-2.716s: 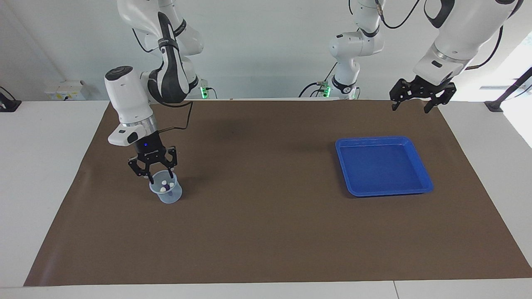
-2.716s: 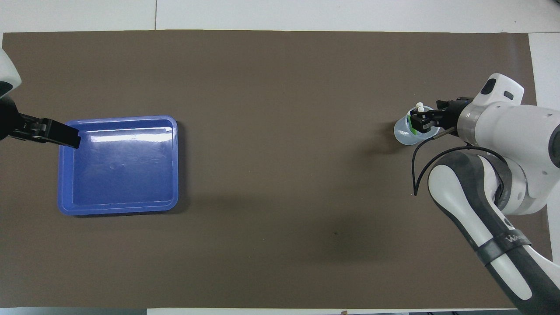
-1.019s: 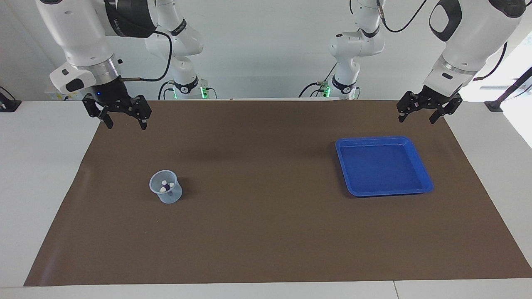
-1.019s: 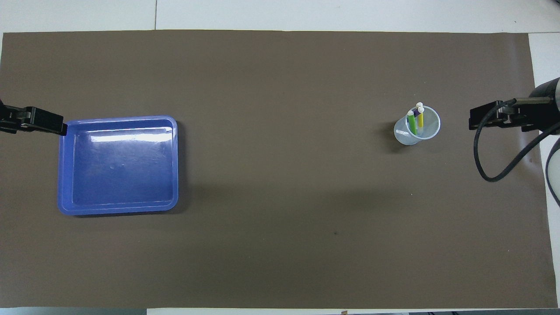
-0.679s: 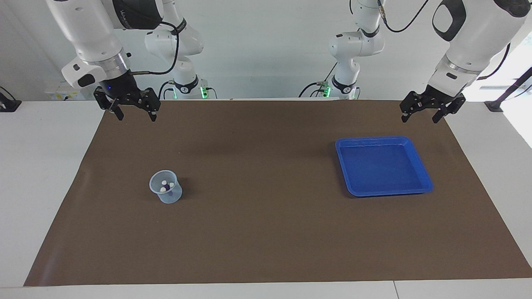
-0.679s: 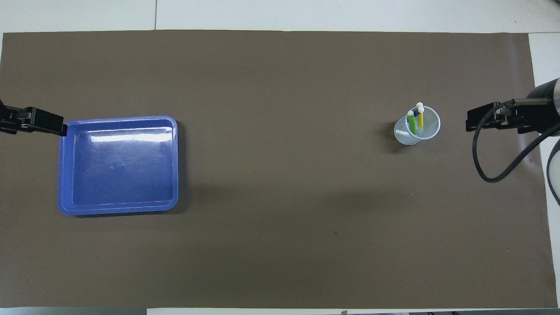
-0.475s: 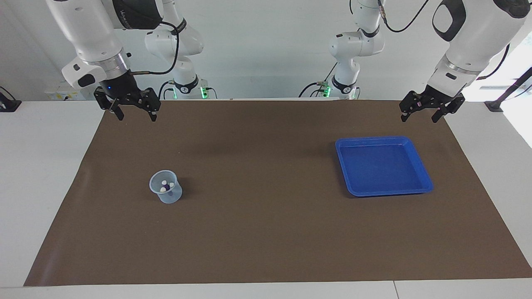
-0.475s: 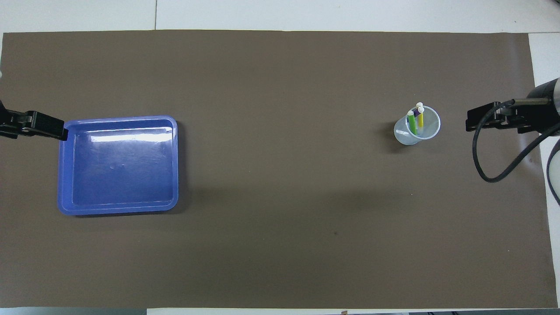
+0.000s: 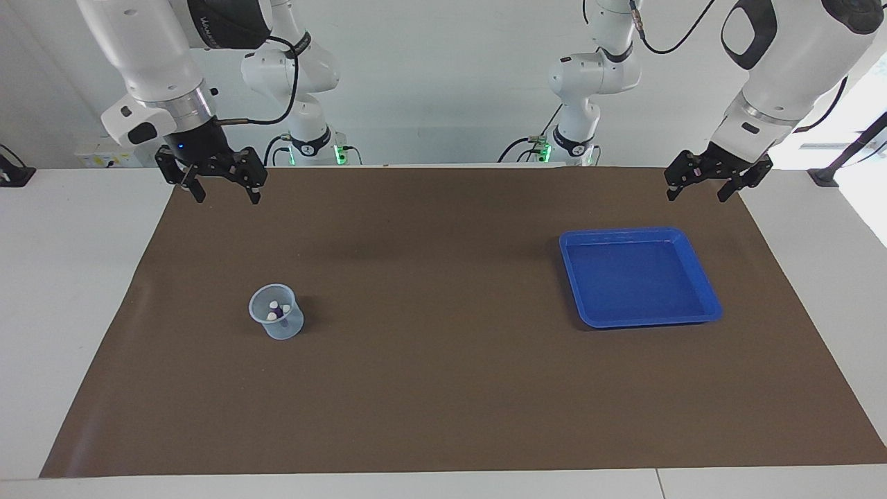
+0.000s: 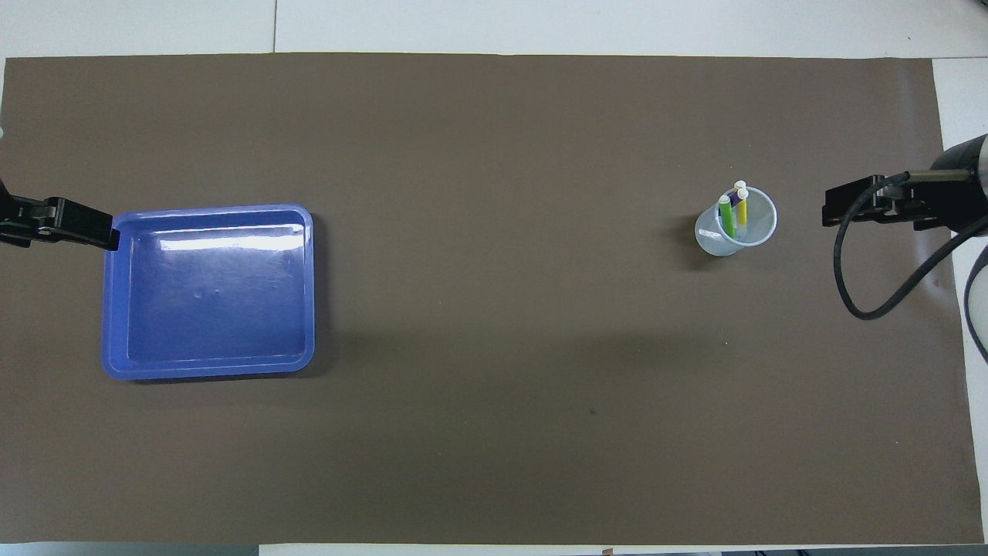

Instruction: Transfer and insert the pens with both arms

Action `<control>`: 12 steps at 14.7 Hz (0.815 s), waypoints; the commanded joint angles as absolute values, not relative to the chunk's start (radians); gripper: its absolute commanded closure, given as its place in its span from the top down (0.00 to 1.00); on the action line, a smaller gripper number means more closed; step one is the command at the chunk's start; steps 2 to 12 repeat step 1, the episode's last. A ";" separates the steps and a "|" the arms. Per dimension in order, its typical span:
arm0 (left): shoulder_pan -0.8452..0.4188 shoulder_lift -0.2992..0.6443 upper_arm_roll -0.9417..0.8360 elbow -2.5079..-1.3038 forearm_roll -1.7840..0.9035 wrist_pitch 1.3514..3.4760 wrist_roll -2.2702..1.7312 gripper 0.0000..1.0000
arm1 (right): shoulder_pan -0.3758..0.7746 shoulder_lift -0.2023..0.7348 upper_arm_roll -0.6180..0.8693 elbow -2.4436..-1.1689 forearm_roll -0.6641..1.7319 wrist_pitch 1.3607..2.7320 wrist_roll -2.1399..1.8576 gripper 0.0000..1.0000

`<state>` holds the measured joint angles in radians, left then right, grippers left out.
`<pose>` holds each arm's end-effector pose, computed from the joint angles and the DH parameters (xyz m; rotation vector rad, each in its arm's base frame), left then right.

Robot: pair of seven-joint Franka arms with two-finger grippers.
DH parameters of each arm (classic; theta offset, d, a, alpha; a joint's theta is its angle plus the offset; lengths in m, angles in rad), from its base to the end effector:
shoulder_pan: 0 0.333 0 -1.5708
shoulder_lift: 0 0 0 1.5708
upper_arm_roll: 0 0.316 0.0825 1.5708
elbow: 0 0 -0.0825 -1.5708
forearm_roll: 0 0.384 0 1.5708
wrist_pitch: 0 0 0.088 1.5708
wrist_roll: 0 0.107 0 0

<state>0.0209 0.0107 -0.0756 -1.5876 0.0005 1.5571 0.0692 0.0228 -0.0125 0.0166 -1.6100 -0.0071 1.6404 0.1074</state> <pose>0.5547 -0.0301 0.6095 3.1343 -0.1944 -0.0646 0.5567 0.0213 0.6191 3.1349 -0.1061 0.0679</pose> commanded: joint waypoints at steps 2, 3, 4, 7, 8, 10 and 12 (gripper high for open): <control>0.023 0.003 -0.072 -1.585 -0.008 1.540 0.066 1.00 | 0.018 -0.031 0.018 -1.637 -0.003 1.654 0.114 1.00; 0.023 0.003 -0.072 -1.585 -0.008 1.540 0.066 1.00 | 0.018 -0.031 0.018 -1.637 -0.003 1.654 0.114 1.00; 0.023 0.003 -0.072 -1.585 -0.008 1.540 0.066 1.00 | 0.018 -0.031 0.018 -1.637 -0.003 1.654 0.114 1.00; 0.023 0.003 -0.072 -1.585 -0.008 1.540 0.066 1.00 | 0.018 -0.031 0.018 -1.637 -0.003 1.654 0.114 1.00; 0.023 0.003 -0.072 -1.585 -0.008 1.540 0.066 1.00 | 0.018 -0.031 0.018 -1.637 -0.003 1.654 0.114 1.00; 0.023 0.003 -0.072 -1.585 -0.008 1.540 0.066 1.00 | 0.018 -0.031 0.018 -1.637 -0.003 1.654 0.114 1.00; 0.023 0.003 -0.072 -1.585 -0.008 1.540 0.066 1.00 | 0.018 -0.031 0.018 -1.637 -0.003 1.654 0.114 1.00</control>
